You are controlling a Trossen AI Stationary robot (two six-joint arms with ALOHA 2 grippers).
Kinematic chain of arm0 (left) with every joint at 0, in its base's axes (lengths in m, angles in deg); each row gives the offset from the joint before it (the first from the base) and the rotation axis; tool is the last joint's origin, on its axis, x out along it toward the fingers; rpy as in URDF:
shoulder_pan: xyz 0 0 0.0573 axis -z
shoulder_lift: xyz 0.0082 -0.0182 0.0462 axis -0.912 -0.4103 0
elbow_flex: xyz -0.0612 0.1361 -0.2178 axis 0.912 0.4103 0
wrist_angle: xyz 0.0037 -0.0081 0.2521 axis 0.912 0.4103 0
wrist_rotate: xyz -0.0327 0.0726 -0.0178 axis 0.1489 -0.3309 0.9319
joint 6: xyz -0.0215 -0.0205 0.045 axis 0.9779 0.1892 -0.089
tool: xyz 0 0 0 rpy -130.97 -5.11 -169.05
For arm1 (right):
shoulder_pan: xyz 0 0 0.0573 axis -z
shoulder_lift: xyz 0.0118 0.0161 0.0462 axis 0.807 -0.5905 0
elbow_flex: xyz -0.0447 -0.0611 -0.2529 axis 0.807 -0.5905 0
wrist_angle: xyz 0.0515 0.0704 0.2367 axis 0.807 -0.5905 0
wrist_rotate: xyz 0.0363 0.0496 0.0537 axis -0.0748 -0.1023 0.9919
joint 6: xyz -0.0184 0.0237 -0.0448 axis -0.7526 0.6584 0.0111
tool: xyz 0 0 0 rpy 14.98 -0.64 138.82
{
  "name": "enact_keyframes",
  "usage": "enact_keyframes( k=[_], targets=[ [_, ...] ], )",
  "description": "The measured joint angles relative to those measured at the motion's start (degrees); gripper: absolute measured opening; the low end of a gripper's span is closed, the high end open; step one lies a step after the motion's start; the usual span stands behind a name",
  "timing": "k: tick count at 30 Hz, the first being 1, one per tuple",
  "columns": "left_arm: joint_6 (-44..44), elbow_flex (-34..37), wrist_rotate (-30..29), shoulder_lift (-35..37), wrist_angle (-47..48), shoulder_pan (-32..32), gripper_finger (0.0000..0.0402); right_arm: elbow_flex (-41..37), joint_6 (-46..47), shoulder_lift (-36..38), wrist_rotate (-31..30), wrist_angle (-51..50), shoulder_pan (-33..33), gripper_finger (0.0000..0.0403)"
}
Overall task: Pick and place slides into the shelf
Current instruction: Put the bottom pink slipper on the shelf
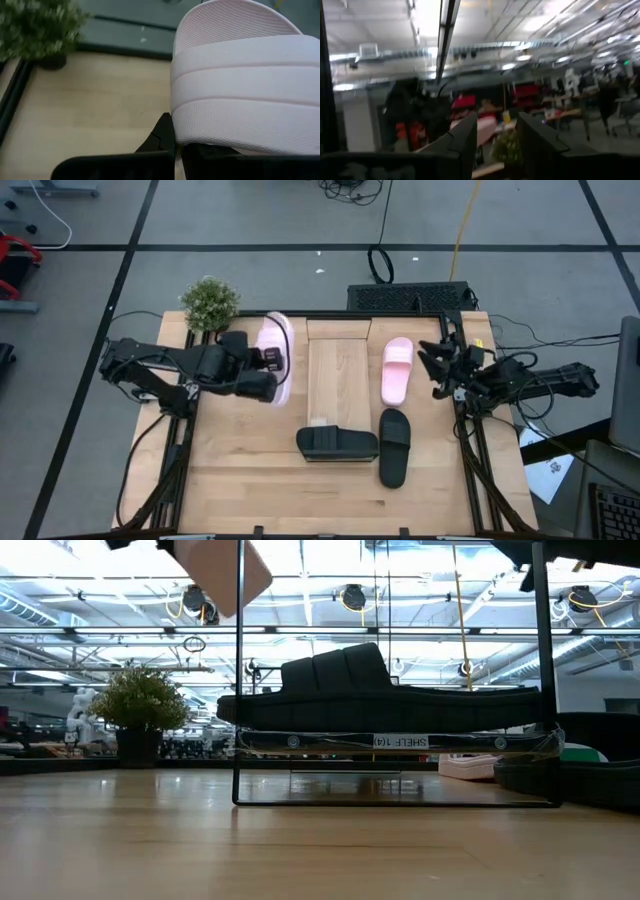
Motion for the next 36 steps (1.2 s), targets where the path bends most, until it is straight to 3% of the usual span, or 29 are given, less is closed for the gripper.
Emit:
enact_keyframes(
  k=[7, 15, 22, 29, 36],
  targets=[
    [-15.6, -0.7, -5.0, 0.0, -17.5, -5.5, 0.0000, 9.7, -0.1, -11.1, 0.9, -11.0, 0.0, 0.0129],
    [-34.5, -0.7, -5.1, -1.1, -37.4, -11.3, 0.0000, 19.6, -9.0, -25.0, -0.4, -13.0, 0.0, 0.0157],
    [-36.3, -0.8, -4.8, -3.5, -41.5, -13.8, 0.0000, 24.8, -20.7, -30.2, -8.7, -13.0, 0.1, 0.0191],
    [-41.1, -0.6, -2.8, -6.8, -48.7, -16.1, 0.0000, 31.7, -31.0, -34.8, -10.5, -12.7, 0.1, 0.0199],
    [-45.0, -0.9, -0.1, -9.2, -58.8, -17.1, 0.0000, 36.0, -38.2, -39.9, -16.2, -13.2, 0.1, 0.0204]
  ],
)
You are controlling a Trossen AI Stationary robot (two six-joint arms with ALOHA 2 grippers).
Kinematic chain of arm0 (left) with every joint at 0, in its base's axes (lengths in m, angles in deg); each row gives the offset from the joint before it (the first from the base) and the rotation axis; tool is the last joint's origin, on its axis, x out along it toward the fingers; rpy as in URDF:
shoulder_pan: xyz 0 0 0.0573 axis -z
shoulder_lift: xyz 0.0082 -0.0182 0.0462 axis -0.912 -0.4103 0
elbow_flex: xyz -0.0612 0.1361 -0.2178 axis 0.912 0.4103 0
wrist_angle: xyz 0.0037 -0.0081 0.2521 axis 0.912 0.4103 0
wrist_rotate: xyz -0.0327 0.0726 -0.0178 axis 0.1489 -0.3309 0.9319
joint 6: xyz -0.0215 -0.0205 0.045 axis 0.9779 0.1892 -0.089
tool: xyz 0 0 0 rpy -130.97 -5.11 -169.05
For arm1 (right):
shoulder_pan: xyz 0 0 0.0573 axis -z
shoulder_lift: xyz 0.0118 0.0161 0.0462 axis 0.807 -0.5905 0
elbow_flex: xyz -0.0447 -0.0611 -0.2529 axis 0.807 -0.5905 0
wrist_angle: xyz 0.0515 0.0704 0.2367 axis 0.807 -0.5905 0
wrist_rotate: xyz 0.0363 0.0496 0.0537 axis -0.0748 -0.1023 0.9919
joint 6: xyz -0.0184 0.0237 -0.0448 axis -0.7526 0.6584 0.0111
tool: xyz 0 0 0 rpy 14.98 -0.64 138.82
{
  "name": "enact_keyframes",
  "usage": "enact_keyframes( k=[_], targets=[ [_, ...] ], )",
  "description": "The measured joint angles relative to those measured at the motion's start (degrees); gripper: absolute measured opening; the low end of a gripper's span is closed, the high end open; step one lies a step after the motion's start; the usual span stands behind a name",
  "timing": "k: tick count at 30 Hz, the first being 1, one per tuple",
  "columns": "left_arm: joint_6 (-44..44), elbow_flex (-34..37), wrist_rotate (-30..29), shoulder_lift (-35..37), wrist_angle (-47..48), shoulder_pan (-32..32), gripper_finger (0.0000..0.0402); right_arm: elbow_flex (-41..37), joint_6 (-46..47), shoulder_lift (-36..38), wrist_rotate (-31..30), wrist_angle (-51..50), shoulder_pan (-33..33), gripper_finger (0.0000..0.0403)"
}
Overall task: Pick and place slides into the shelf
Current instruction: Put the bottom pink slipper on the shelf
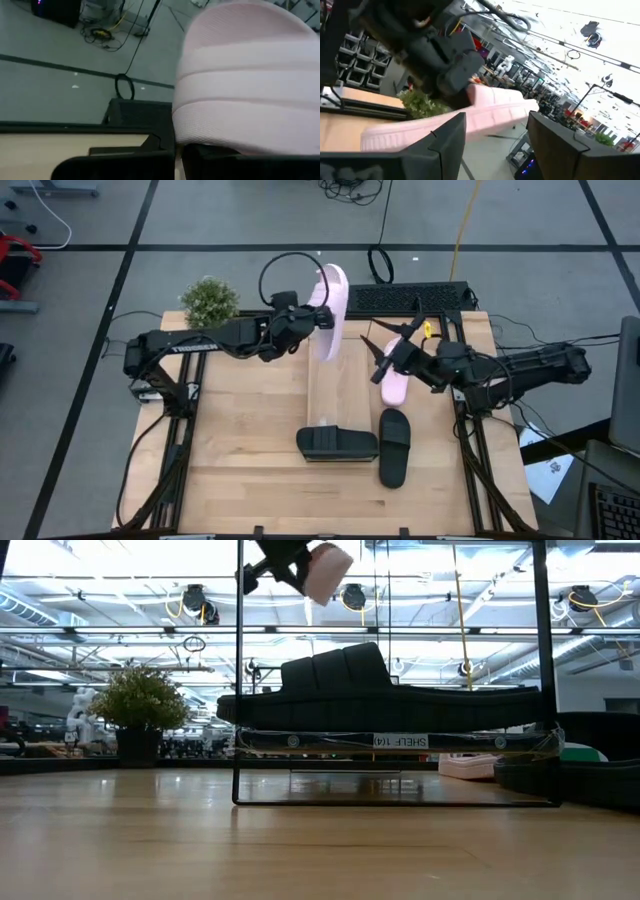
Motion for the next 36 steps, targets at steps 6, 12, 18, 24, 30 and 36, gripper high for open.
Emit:
enact_keyframes(
  k=[6, 12, 18, 24, 30, 36],
  targets=[
    [-1.3, 0.2, 0.1, -0.6, -1.6, 0.1, 0.0000, 1.3, 0.0, -2.6, 0.1, 0.1, 0.0, 0.0206],
    [-1.0, 0.2, -0.1, -0.7, -2.4, 0.1, 0.0000, 3.1, -0.7, -4.3, 0.1, 0.2, 0.1, 0.0206],
    [-1.8, 0.2, -0.5, -0.6, -4.4, 0.2, 0.0000, 5.3, -1.0, -6.6, 0.2, 0.3, 1.5, 0.0206],
    [-2.0, 0.2, -0.6, -0.7, -4.5, 0.2, 0.0000, 7.1, -1.7, -9.0, 0.4, 0.2, 1.9, 0.0206],
    [-2.3, 0.2, -0.6, -1.4, -5.0, 0.3, 0.0000, 9.0, -5.5, -12.0, -0.8, 0.1, 2.2, 0.0206],
    [-4.6, 0.2, -0.6, -1.9, -8.0, 0.9, 0.0000, 9.1, -8.1, -13.9, -4.7, -0.1, 4.3, 0.0206]
  ],
)
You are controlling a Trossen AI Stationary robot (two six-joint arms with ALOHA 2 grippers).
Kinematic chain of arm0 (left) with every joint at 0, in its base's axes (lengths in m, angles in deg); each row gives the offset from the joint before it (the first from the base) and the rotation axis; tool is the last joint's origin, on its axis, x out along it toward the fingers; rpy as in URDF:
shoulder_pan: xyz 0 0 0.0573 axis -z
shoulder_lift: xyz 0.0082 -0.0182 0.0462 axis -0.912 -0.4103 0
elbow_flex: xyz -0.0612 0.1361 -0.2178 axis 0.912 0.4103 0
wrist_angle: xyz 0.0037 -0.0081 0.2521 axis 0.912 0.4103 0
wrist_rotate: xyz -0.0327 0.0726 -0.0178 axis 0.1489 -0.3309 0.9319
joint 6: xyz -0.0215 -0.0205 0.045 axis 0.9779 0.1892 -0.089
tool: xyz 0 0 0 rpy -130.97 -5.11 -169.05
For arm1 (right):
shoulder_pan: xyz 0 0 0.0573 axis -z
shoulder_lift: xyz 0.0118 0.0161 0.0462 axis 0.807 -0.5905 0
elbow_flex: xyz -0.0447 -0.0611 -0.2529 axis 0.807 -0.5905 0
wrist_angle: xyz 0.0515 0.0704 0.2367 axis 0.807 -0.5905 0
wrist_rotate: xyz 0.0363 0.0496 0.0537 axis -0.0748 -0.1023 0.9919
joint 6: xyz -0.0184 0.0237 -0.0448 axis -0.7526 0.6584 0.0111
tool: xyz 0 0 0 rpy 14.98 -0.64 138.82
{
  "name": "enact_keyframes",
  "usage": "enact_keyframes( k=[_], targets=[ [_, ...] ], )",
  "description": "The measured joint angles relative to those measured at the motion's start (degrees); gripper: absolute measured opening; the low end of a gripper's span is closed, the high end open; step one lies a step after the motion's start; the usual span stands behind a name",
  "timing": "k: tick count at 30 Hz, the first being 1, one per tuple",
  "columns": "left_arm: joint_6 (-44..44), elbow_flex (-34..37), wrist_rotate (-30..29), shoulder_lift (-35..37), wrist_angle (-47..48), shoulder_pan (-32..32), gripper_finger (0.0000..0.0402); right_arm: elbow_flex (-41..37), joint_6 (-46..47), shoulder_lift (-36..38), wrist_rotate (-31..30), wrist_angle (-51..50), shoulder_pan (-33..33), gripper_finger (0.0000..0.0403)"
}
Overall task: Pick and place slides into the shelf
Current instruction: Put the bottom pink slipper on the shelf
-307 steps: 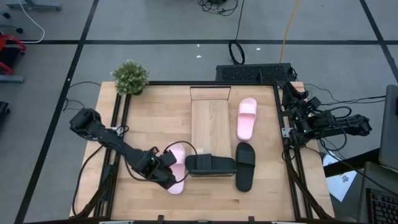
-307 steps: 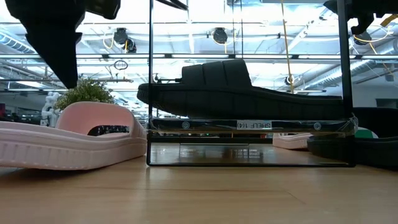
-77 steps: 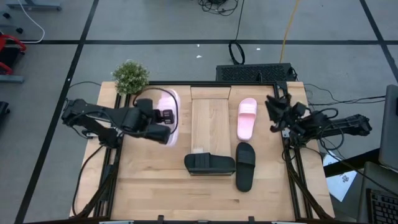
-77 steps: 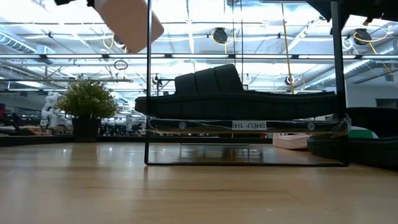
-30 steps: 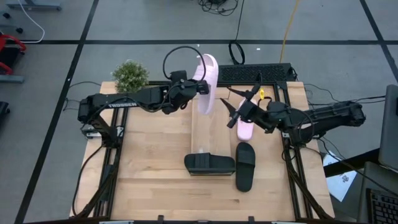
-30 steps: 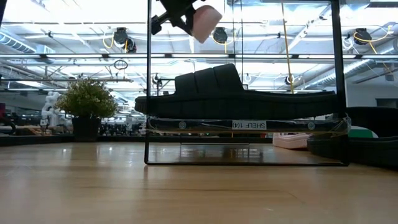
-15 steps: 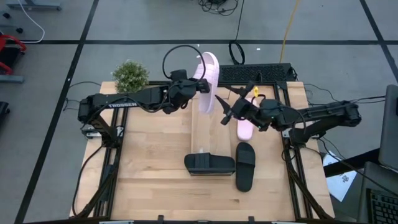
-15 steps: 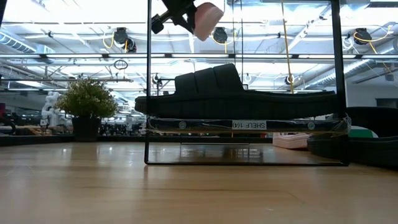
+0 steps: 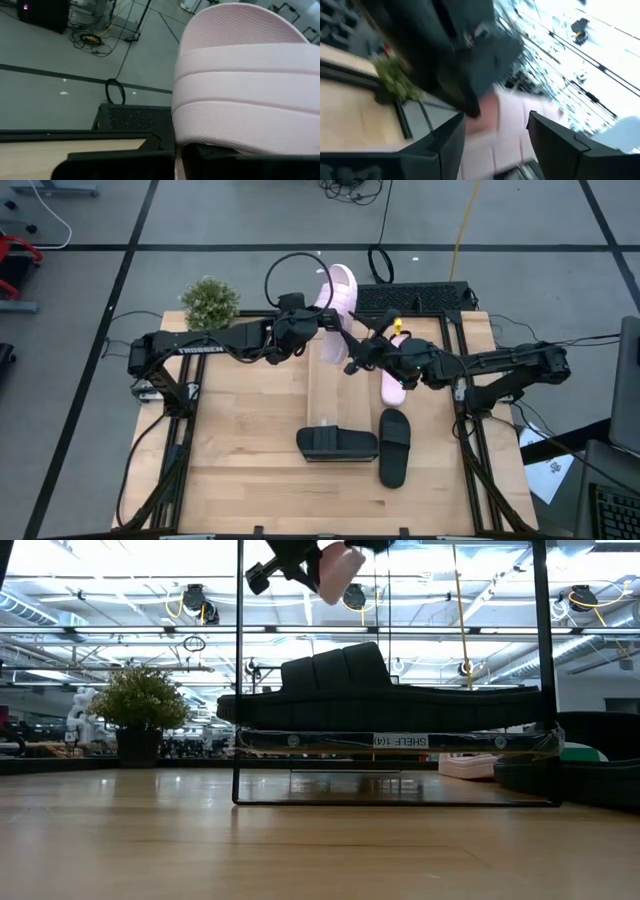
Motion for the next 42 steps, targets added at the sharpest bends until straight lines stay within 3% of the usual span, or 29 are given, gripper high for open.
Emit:
enact_keyframes(
  k=[17, 42],
  targets=[
    [-0.4, 0.0, 0.6, 0.0, 0.4, 0.2, 0.0000, 0.0, -3.9, -0.3, -0.5, 1.6, 2.4, 0.0204],
    [-3.4, 0.0, 0.7, 0.0, 0.7, 0.3, 0.0000, 0.0, -10.8, -0.3, 0.7, 0.7, 2.3, 0.0121]
  ],
)
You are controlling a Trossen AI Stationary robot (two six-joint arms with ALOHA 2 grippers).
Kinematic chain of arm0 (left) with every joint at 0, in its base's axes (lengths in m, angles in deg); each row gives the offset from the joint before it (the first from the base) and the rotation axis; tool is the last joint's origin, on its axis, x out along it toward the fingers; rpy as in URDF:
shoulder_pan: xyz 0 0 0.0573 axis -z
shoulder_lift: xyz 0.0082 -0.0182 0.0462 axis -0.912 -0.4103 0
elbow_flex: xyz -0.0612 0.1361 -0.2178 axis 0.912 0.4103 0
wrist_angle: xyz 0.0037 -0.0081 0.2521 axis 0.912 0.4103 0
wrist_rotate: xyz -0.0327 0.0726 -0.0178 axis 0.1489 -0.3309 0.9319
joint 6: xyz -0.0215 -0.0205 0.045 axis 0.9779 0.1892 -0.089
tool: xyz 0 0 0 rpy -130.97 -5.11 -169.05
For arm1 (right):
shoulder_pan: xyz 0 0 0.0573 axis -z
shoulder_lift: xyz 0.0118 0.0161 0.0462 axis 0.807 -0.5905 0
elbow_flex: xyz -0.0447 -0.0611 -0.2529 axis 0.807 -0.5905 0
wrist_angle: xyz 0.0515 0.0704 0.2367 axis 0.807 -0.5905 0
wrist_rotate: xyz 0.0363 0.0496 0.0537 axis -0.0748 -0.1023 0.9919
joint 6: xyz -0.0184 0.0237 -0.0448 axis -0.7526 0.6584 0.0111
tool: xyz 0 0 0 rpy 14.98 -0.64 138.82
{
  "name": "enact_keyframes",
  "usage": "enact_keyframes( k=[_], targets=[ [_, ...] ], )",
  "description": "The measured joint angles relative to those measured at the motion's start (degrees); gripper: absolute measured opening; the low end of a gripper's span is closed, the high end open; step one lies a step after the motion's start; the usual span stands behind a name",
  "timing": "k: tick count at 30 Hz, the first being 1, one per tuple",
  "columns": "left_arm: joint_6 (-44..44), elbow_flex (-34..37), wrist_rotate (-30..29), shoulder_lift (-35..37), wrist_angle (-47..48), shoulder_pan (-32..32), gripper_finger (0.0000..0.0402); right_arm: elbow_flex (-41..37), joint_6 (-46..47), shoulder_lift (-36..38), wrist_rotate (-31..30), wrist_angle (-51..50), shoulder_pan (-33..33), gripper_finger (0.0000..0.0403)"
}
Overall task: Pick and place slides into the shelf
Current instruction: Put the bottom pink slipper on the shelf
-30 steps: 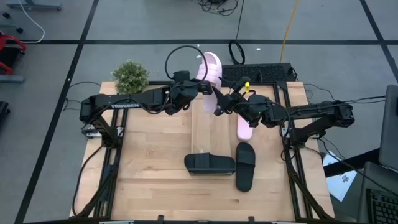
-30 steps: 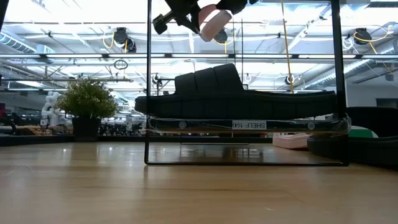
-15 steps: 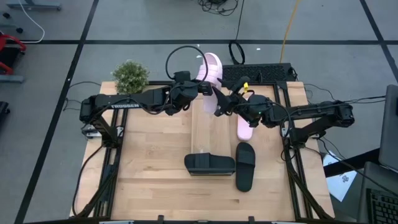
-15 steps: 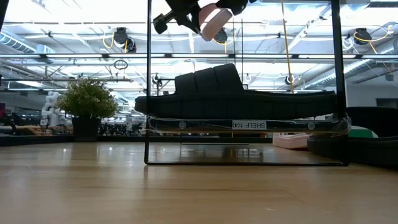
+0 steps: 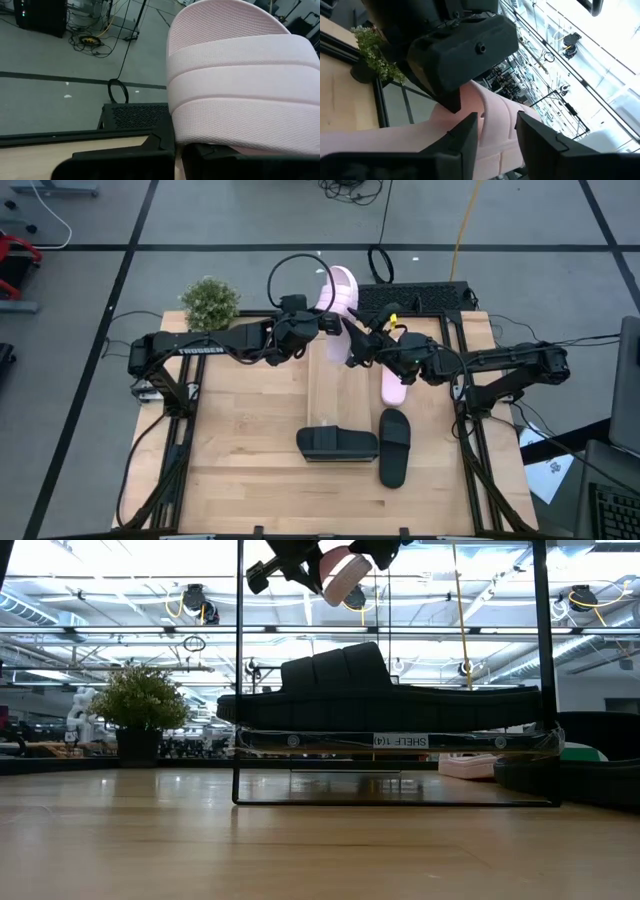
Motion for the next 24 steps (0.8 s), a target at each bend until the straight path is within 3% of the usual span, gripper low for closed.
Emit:
enact_keyframes(
  k=[11, 24],
  targets=[
    [-1.7, 0.0, -0.6, -0.7, 0.1, 0.6, 0.0000, -0.1, -0.9, 0.0, -1.5, -0.5, 1.4, 0.0006],
    [-2.2, 0.0, -0.3, -0.7, 0.0, 0.7, 0.0000, -0.1, 0.0, 0.0, -1.8, 0.0, 1.4, 0.0001]
  ],
)
